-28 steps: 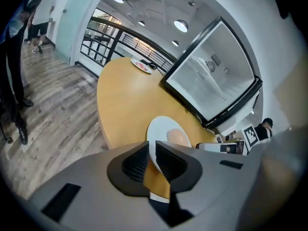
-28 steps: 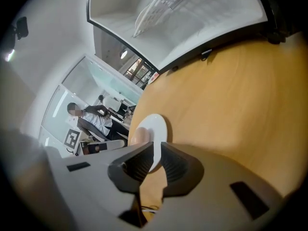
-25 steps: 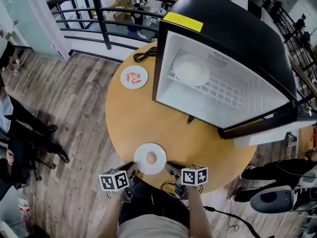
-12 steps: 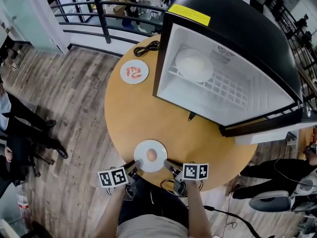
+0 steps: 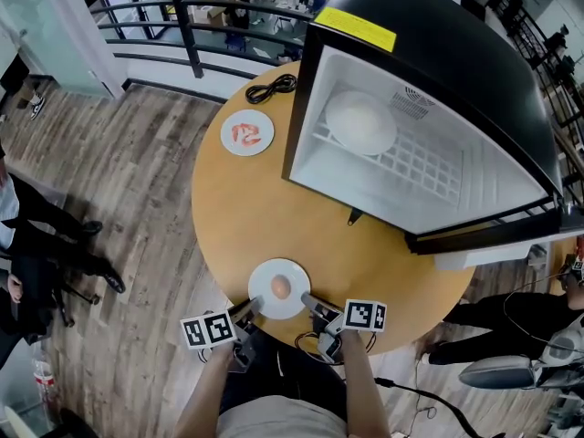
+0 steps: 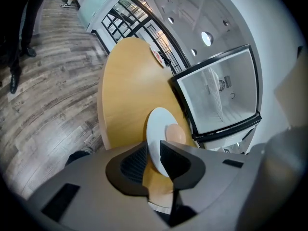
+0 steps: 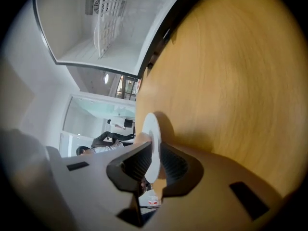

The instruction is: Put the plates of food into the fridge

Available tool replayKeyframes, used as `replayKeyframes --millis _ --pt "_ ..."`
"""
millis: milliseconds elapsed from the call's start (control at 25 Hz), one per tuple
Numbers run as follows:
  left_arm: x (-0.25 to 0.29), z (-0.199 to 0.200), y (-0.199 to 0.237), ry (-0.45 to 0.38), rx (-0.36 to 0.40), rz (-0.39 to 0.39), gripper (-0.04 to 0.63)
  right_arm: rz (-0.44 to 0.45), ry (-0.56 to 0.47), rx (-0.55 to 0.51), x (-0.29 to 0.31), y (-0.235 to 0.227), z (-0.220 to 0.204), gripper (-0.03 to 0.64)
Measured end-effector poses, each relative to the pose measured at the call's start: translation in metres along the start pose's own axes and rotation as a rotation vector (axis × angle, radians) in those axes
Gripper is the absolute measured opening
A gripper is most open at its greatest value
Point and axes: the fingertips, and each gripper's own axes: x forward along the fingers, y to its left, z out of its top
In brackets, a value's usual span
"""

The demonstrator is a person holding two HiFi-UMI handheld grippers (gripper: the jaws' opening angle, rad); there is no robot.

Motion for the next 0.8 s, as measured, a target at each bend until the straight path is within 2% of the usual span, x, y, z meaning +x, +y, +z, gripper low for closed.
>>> replayKeyframes --millis 80,160,360,440,520,600,800 --pt "0.000 0.001 0.000 -0.004 -0.014 -0.011 0.054 0.015 -0.002 0.021 0.001 0.000 0.000 0.055" --pt "0.001 0.004 -0.001 -0.006 -0.019 -0.020 0.054 0.029 -0.010 0.038 0.002 0.001 0.001 0.028" --pt "-0.005 0.022 -0.017 -0.055 -0.033 -0.067 0.047 0.120 -0.074 0.053 -0.004 0.021 0.013 0.018" --pt "-0.009 0.034 -0.033 -0.089 -0.009 -0.087 0.044 0.128 -0.101 0.023 -0.011 0.029 0.022 0.018" --pt "-0.012 0.048 -0.056 -0.115 0.018 -0.123 0.043 0.197 -0.142 0.001 -0.018 0.050 0.036 0.018" --pt "-0.015 0.063 -0.081 -0.133 0.049 -0.162 0.040 0.251 -0.185 0.010 -0.028 0.069 0.049 0.018" --pt "-0.015 0.092 -0.139 -0.162 0.163 -0.218 0.039 0.320 -0.293 0.053 -0.059 0.103 0.079 0.018"
